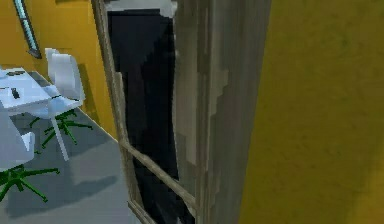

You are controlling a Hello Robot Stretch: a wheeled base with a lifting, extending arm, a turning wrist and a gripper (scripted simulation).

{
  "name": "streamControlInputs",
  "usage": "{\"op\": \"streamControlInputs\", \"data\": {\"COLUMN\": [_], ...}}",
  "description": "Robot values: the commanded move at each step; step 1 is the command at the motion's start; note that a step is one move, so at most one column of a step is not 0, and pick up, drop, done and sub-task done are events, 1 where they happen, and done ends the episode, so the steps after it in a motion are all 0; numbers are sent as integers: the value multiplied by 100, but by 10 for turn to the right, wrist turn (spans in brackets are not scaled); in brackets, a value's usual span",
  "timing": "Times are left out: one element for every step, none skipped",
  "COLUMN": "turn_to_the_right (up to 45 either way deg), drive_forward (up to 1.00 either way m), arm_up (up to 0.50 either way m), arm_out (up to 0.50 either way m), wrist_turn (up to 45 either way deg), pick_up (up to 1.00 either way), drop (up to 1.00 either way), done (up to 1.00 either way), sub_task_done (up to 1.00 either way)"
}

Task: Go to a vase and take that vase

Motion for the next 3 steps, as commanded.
{"op": "streamControlInputs", "data": {"turn_to_the_right": [0, 0, 0], "drive_forward": [0, 0, 0], "arm_up": [0, 0, 0], "arm_out": [0, 0, 0], "wrist_turn": [450, 450, 450], "pick_up": [0, 0, 0], "drop": [0, 0, 0], "done": [0, 0, 0], "sub_task_done": [0, 0, 0]}}
